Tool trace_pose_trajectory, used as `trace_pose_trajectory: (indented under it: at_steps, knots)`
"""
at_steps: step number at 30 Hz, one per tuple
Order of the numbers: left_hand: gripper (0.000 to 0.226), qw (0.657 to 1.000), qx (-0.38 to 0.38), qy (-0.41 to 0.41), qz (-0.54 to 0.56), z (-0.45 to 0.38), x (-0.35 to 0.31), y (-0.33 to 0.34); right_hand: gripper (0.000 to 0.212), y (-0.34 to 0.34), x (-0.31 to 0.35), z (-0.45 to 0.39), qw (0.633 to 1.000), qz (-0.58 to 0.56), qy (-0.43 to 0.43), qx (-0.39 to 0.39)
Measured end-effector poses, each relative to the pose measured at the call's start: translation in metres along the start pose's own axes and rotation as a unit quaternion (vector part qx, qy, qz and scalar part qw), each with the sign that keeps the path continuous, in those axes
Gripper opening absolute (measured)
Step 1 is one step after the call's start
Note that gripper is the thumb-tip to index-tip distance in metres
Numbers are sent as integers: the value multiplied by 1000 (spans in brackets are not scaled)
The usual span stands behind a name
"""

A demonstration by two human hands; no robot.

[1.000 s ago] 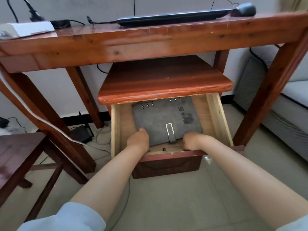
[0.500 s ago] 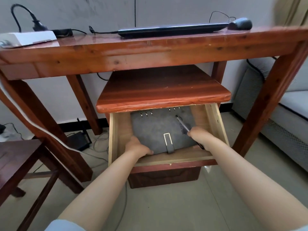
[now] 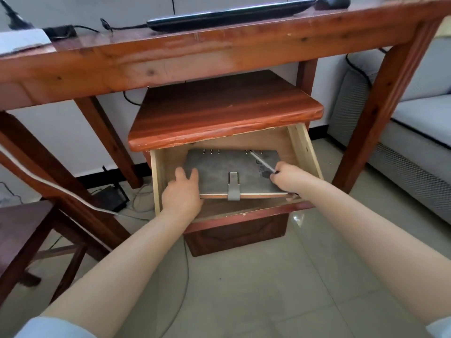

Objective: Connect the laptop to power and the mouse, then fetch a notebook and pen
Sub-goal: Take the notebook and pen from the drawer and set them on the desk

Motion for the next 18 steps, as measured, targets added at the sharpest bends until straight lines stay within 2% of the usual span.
trace_pose_trajectory:
  at_steps: [1, 3, 4, 5, 7, 11, 15, 18]
  knots:
    - [72, 993, -63, 75, -68, -1, -5, -10, 26, 2, -1, 6, 1000, 11, -1, 2]
    - [58, 955, -139, 222, -135, 4, -13, -23, 29, -2, 1, 16, 1000, 27, -4, -5]
    - [53, 950, -77, 274, -129, 8, -14, -23, 30, -5, 1, 22, 999, 36, -1, -6]
    - [48, 946, -45, 300, -112, 13, -13, -27, 30, -9, 2, 30, 999, 50, 2, 2]
    - [46, 941, -44, 325, -86, 25, -9, -36, 25, -17, 3, 45, 997, 73, -5, 21]
    - [57, 906, -169, 388, -28, 54, 2, -74, 12, -41, 21, 80, 994, 87, -65, -5]
    - [31, 887, -250, 387, -25, 69, 10, -120, 10, -71, 54, 104, 982, 99, -135, -81]
    - [30, 885, -279, 373, -20, 69, 17, -140, 7, -86, 71, 112, 977, 102, -160, -101]
Point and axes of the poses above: each hand's wrist, its own z-axis away from the middle knuckle, its own y-axis out of the palm, x = y × z, the point moved 5 cm from there along -z, towards the middle knuckle, and after that the axes turned 6 degrees about -y, right-handed, at the moved point
